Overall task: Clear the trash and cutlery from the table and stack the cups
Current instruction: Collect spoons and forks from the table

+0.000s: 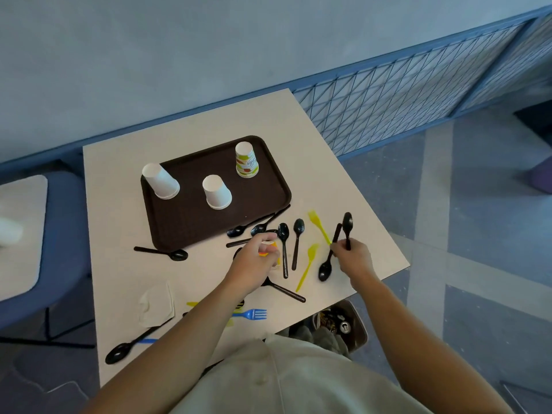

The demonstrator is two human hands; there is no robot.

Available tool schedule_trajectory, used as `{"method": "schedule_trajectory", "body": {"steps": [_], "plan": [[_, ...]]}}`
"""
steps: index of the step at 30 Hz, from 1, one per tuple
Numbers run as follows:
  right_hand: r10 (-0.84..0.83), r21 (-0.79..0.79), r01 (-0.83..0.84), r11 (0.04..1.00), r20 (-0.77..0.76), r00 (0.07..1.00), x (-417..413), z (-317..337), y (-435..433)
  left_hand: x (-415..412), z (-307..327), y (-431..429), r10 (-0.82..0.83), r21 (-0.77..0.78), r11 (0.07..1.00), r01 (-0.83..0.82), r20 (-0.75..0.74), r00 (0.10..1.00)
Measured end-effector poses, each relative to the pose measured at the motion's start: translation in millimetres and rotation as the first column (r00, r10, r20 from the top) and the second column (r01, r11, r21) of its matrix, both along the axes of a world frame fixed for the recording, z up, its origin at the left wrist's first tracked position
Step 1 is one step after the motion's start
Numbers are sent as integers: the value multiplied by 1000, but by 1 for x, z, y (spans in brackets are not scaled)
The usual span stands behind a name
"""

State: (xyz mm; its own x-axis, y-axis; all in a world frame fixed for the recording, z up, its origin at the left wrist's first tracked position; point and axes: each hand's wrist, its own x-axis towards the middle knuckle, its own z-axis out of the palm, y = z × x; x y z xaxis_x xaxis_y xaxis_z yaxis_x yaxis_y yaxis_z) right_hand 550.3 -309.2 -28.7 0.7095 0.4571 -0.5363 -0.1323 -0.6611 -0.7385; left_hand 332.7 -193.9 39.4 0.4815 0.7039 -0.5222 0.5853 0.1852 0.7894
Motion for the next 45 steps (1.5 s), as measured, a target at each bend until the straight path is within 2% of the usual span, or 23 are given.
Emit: {"method": "schedule_trajectory", "body": {"steps": [4, 6, 7, 9, 11, 14, 16, 19, 21, 23, 25, 27, 31, 34, 37, 40, 45], "plan": [[-124, 276, 174, 945, -188, 974, -12, 35, 18, 11, -2, 5, -6, -31, 1000, 4, -59, 998], [-136, 394, 227, 890, -246, 960, -25, 48, 28, 20, 2, 2, 46, -217, 974, -58, -58, 997], [-127, 439, 223, 871, -238, 963, -33, 52, 32, 24, 5, 0, 94, -359, 927, -106, -52, 994], [-88, 470, 139, 872, -129, 988, -50, 53, 38, 31, 10, -3, 198, -597, 783, -173, -25, 980], [-19, 462, 14, 887, 7, 1000, -64, 50, 38, 34, 11, -1, 310, -722, 661, -207, 11, 951], [132, 470, -210, 857, 194, 972, -76, 40, 37, 38, 9, 6, 479, -794, 543, -272, 28, 877], [223, 467, -372, 802, 344, 912, -77, 37, 37, 40, 5, 12, 571, -802, 504, -320, 31, 820], [300, 413, -555, 722, 536, 789, -72, 37, 35, 41, 2, 21, 673, -777, 484, -402, 38, 739], [311, 349, -559, 752, 559, 769, -62, 32, 31, 40, 3, 28, 716, -734, 506, -453, 65, 695], [304, 263, -473, 841, 494, 815, -47, 22, 30, 36, 3, 34, 713, -654, 569, -499, 90, 695], [273, 127, -353, 927, 415, 868, -29, 9, 36, 32, 1, 38, 681, -577, 637, -510, 112, 723], [239, -3, -254, 967, 350, 906, -10, -4, 45, 30, -1, 39, 626, -495, 713, -496, 131, 769], [320, -231, -260, 937, 280, 905, 14, -28, 61, 32, -4, 34, 512, -364, 825, -433, 155, 845], [422, -338, -320, 885, 290, 859, 22, -37, 65, 32, -5, 30, 371, -242, 908, -342, 85, 925], [488, -389, -364, 846, 292, 823, 28, -40, 65, 31, -9, 28, 209, -72, 975, -211, -36, 977], [494, -404, -361, 840, 294, 819, 35, -42, 64, 34, -16, 28, 112, 40, 993, -108, -131, 985], [312, -246, -247, 937, 274, 910, 32, -24, 49, 42, -38, 31, 17, 159, 987, 34, -309, 951]]}}
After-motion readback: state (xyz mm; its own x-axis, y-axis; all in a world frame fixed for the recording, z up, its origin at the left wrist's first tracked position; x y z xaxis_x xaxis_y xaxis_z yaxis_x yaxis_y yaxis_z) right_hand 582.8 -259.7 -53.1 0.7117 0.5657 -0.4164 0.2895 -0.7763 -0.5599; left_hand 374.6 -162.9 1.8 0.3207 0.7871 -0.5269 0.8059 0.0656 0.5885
